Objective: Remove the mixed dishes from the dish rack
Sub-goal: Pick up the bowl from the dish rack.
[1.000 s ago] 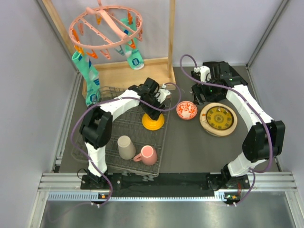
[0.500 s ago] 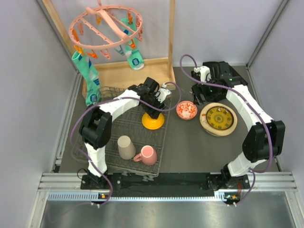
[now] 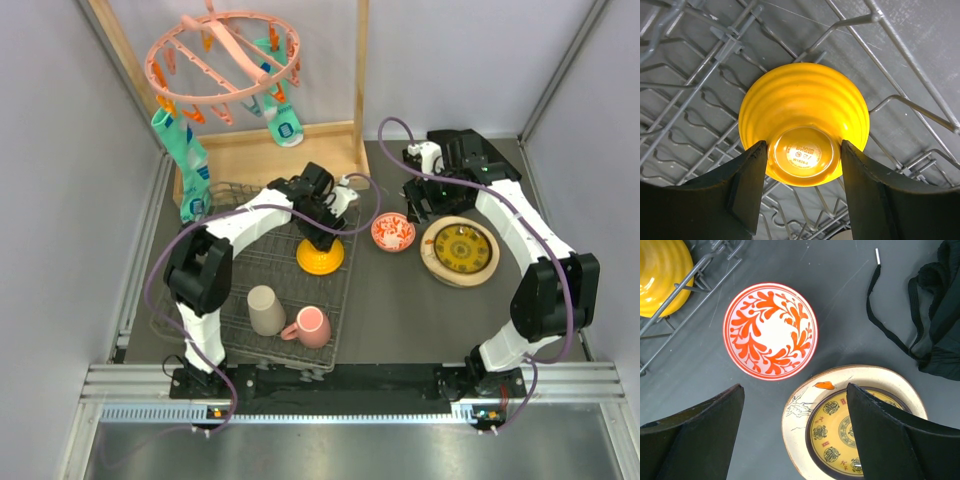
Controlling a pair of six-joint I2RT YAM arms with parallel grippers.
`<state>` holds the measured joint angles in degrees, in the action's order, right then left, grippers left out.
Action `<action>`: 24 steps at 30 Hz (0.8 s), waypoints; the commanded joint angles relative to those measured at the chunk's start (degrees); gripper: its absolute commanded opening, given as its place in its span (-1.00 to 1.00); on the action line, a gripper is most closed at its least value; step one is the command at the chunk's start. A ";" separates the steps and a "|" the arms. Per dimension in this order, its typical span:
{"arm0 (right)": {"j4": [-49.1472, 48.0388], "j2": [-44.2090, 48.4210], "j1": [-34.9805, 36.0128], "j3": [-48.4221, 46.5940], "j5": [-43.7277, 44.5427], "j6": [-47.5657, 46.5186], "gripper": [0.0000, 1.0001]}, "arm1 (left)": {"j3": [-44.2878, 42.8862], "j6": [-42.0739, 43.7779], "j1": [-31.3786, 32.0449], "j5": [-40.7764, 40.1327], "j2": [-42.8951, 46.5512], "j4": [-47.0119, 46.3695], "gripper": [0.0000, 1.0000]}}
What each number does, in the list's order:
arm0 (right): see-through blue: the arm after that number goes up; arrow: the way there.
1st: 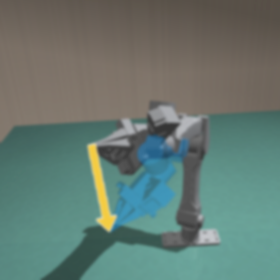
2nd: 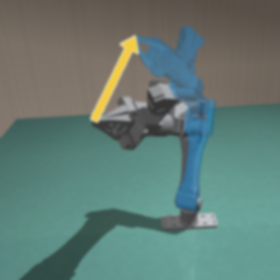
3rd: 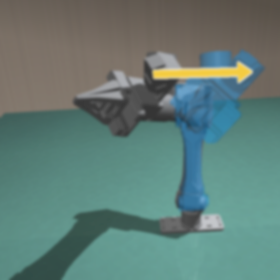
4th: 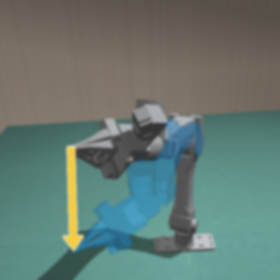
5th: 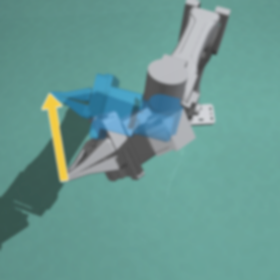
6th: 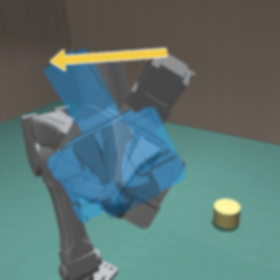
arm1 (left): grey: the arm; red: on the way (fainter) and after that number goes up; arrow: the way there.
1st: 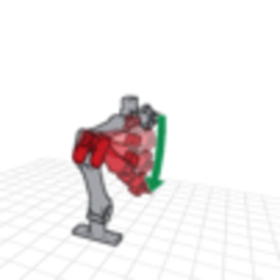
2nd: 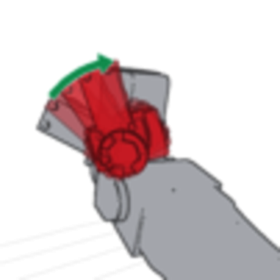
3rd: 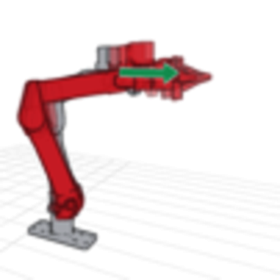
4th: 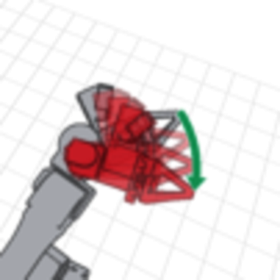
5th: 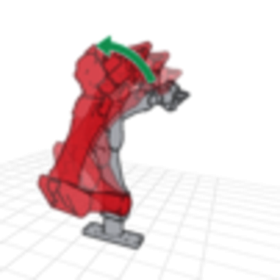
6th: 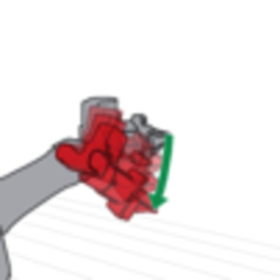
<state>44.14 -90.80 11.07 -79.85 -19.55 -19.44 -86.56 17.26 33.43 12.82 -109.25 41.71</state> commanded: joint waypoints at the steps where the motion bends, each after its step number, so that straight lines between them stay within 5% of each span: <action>1: -1.16 1.95 -0.26 -0.13 -0.66 -0.42 0.64 | -0.18 -0.03 0.23 0.46 5.36 0.30 -0.23; 11: -0.02 2.04 -0.43 -2.67 -3.38 1.59 0.65 | -2.55 -0.20 0.06 -1.83 8.79 0.12 -0.35; 18: 2.96 -2.00 -5.97 -9.52 -21.98 7.31 0.66 | -2.91 -3.36 -1.78 2.38 15.46 -1.90 -0.42; 24: 4.55 -4.37 -6.85 -12.42 -29.47 8.37 0.67 | -2.65 -5.74 -4.68 11.07 20.56 -4.09 -0.50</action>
<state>46.63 -93.17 4.29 -88.33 -39.18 -12.71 -87.00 14.15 30.94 16.47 -94.24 41.78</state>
